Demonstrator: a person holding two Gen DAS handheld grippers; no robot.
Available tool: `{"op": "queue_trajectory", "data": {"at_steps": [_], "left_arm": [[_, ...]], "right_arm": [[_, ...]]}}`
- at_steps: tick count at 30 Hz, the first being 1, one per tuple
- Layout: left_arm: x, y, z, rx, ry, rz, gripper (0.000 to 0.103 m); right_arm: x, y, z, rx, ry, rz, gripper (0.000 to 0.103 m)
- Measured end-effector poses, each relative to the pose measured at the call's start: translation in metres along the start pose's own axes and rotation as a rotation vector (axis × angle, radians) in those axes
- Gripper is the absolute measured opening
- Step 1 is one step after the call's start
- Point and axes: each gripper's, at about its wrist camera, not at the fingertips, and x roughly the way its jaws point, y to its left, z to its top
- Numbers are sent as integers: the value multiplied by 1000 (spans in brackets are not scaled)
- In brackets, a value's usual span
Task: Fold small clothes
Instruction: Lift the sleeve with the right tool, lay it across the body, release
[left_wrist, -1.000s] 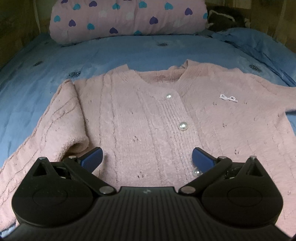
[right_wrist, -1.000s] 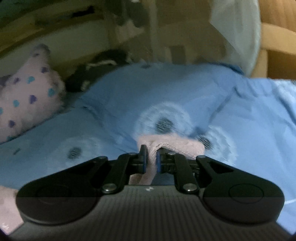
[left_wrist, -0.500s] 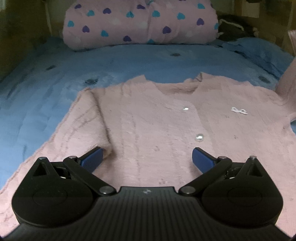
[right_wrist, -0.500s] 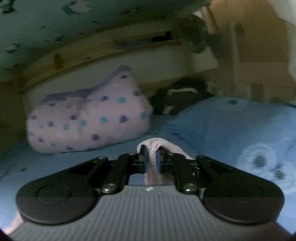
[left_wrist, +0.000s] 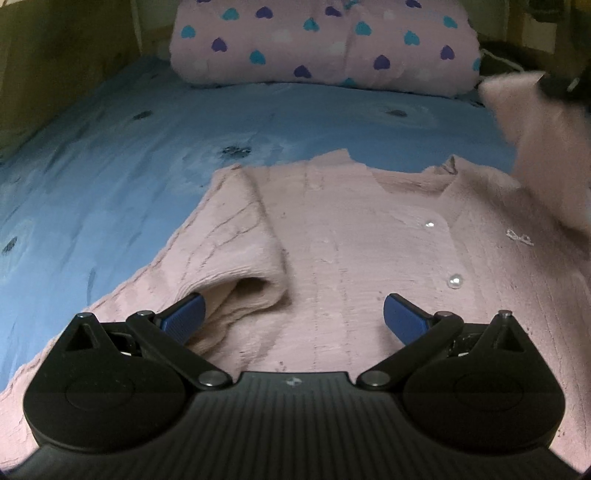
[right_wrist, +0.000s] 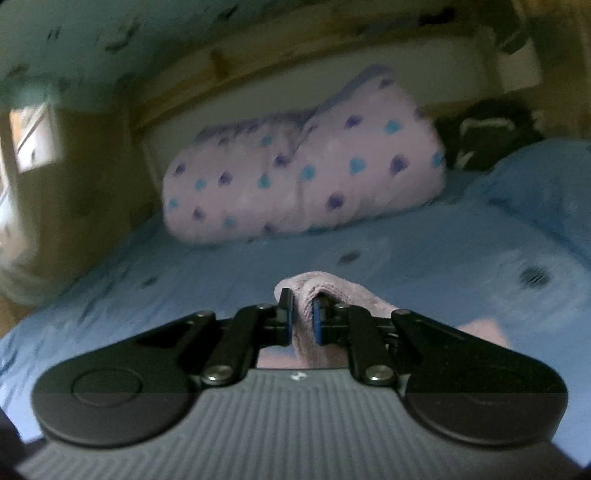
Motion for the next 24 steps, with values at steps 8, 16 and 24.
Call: {"op": "queue_trajectory", "data": {"at_steps": [8,16,24], "left_arm": [[0,33,-2,-62,47,21,103],[-2,47,-4,-83,52,60,103],[-24,24,3,14,-27,94,103]], "right_arm": [[49,27,-47,-10,159,88,16],[65,38,-65,-19,347,151,47],[9,9,-31,-47,276,185,56]]}}
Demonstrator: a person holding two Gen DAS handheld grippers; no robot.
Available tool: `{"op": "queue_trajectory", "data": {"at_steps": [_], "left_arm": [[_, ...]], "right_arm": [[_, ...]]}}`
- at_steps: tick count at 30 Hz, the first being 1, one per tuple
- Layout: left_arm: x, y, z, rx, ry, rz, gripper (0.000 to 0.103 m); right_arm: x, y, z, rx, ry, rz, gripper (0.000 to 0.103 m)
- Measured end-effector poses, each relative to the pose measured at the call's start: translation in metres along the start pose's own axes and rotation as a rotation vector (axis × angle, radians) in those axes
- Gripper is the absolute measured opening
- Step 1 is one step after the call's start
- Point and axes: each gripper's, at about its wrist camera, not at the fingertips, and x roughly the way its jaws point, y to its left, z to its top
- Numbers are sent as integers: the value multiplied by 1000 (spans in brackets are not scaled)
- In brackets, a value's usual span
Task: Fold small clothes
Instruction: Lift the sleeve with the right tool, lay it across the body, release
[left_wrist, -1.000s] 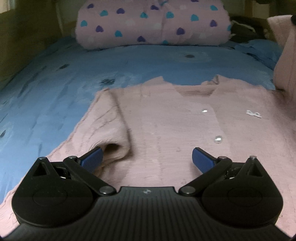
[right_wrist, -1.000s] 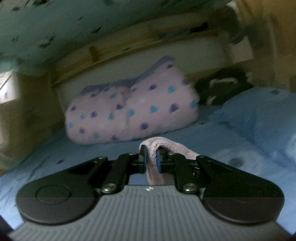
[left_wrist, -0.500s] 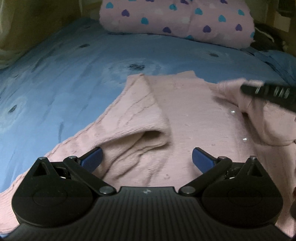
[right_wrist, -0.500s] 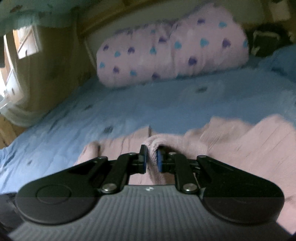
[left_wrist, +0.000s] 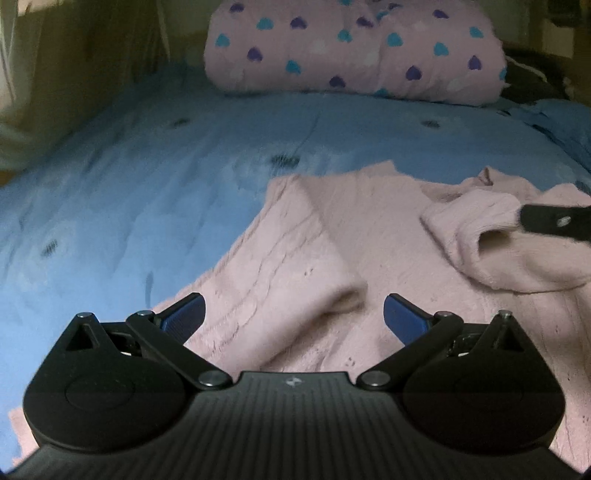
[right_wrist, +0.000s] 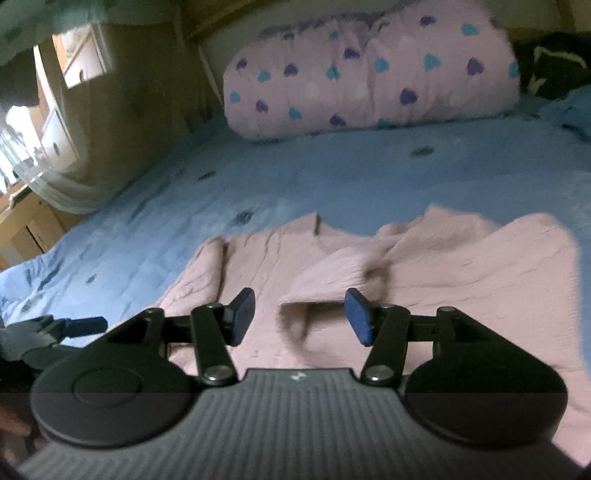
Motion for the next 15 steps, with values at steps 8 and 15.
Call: {"op": "queue_trajectory", "data": {"at_steps": [8,15], "left_arm": [[-22,-52,36,66,-38,-100,103],[-2,-128,54,174,-77,-168,103]], "right_arm": [[-29,-72,3,75,-84,-173,56],[-29,-125,0,133,-83,-323,56]]}}
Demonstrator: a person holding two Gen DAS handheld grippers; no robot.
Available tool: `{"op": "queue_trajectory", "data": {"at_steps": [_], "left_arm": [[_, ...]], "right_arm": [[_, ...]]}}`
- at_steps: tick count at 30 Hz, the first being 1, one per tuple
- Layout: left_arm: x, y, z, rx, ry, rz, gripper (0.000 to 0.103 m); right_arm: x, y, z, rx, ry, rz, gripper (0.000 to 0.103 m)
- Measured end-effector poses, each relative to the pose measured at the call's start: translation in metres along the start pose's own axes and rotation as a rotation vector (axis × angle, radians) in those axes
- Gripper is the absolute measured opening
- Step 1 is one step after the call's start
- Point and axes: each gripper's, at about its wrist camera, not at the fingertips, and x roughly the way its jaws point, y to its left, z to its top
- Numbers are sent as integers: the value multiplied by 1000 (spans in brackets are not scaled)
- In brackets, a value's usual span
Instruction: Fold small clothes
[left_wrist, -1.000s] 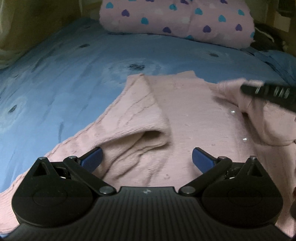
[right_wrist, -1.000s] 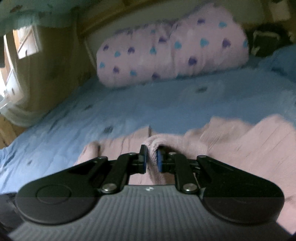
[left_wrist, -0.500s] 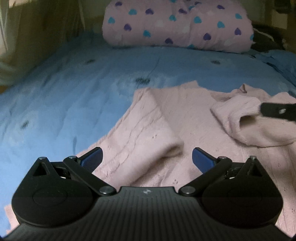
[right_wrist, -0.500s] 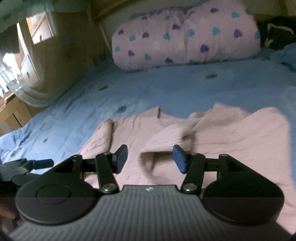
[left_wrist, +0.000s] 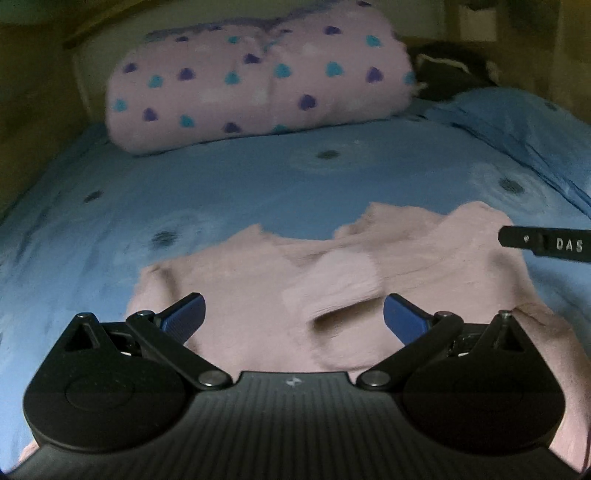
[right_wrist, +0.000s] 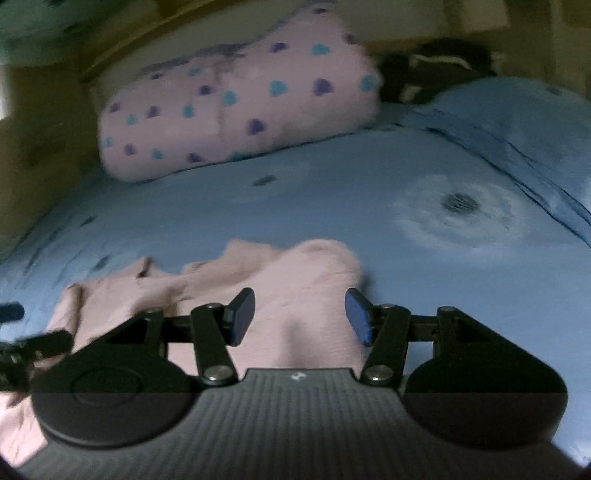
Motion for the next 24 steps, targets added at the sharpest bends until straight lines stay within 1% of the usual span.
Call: {"op": "queue_trajectory", "data": {"at_steps": [4,7,9,10,11,12,13,14,15,16,18,20,22,24], "left_arm": [[31,-21,2,11,27,-1,103],[52,-31,3,14,31,21,103],[62,-36,4,28,14,37,103],[66,-36,4,37,4,43,95],[70,-37,4,43,-9,56,70],[71,-35,5,37,-8,49,56],[72,-30,6,7,3,22,31],[71,-22,7,-45,9,-4,24],[67,-13,7,-98,3,-19,21],[63,-6,7,-120,-9,-12,17],[52,7,7,-121,-44,46,17],[44,22,4,-126,-58,102,16],[40,41,-1,-146,-39,129,16],[44,57,-9,-155,-3,149,16]], "right_arm": [[8,-20,0,86,16,-17,56],[13,-22,0,92,25,-15,56],[15,-23,0,97,30,-14,56],[16,-23,0,99,34,-12,56],[16,-25,0,101,37,-10,56],[17,-25,0,100,41,-8,56],[18,-24,0,98,45,-4,56],[19,-24,0,98,47,-2,56],[19,-24,-1,98,47,-1,56],[19,-23,-1,97,48,0,56],[19,-23,-1,96,50,-2,56],[20,-23,-1,94,52,-3,56],[20,-22,-2,92,54,-4,56],[21,-22,-3,92,57,-6,56]]}}
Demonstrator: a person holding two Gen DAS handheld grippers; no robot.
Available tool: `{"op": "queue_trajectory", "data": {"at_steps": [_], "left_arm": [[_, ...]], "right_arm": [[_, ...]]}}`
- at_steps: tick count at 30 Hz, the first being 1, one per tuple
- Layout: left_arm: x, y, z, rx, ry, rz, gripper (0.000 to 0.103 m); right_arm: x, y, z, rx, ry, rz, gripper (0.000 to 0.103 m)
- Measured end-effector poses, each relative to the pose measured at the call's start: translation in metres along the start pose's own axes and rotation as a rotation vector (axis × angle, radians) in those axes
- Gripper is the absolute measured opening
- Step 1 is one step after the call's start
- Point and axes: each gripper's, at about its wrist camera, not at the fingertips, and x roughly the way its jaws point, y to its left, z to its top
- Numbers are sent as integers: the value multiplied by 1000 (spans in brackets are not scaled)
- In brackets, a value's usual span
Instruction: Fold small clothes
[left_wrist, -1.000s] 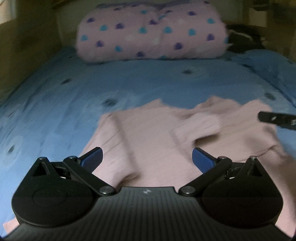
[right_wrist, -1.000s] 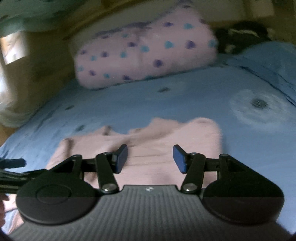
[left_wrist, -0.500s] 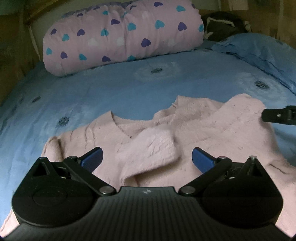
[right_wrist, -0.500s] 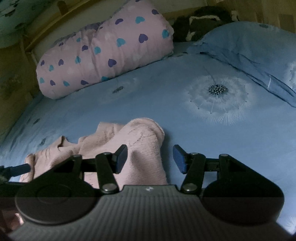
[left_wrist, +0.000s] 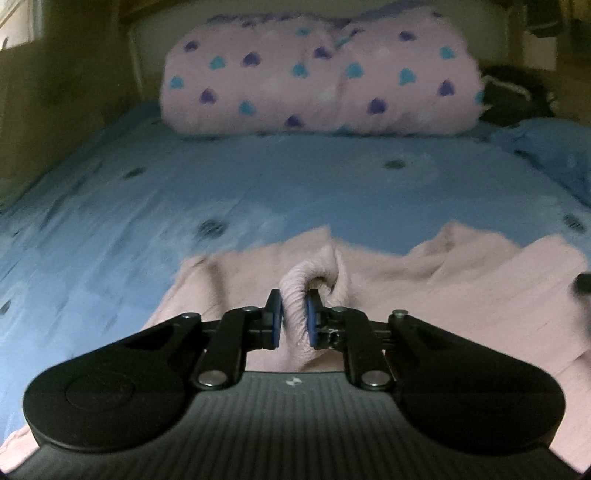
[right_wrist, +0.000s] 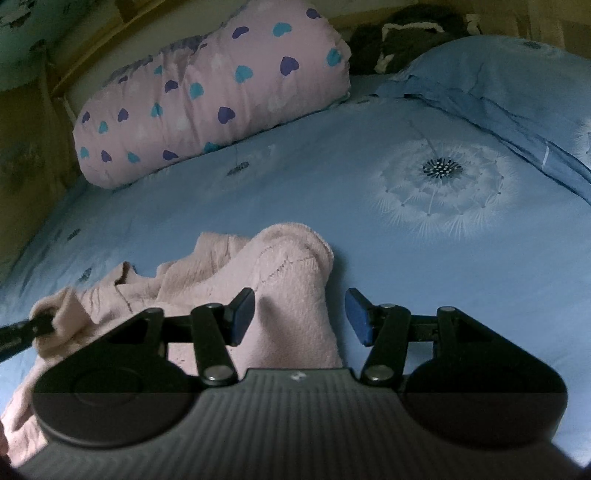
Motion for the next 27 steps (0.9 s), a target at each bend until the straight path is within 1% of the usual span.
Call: {"op": "queue_trajectory", "data": {"at_steps": [3,6,7,10,12,13,16,19,20,21,23,24,26,27], "left_arm": [[11,19,-11,-7,57,31,16],[18,33,-24,-23,104,26,17],[19,37,-27,-28,110,17,17],[19,45,-29,-38,87,-13,18],[23,47,-29,-51,81,-21,18],[23,46,-30,-55,91,-21,18],[21,44,-24,-45,95,-32,18],[17,43,-21,-39,89,-54,18],[17,43,-22,-30,88,-55,18],[17,42,-24,-14,90,-54,18],[20,43,-26,-4,99,-51,18],[21,43,-26,-7,104,-53,18],[22,45,-25,-17,105,-57,18],[21,45,-25,-19,105,-59,18]], "right_arm": [[1,1,0,-2,3,-1,56],[0,0,0,-8,0,-1,56],[0,-3,2,6,1,16,56],[1,-17,16,77,-8,72,56],[8,-23,31,93,-6,79,58],[16,-24,40,92,7,72,59],[45,-19,63,45,49,48,59],[80,-4,74,-58,110,52,58],[90,0,75,-79,137,63,58],[100,1,76,-90,155,73,55],[116,4,72,-100,183,55,54],[123,5,70,-109,206,44,50],[126,5,64,-131,213,42,50],[124,5,63,-137,216,54,50]]}}
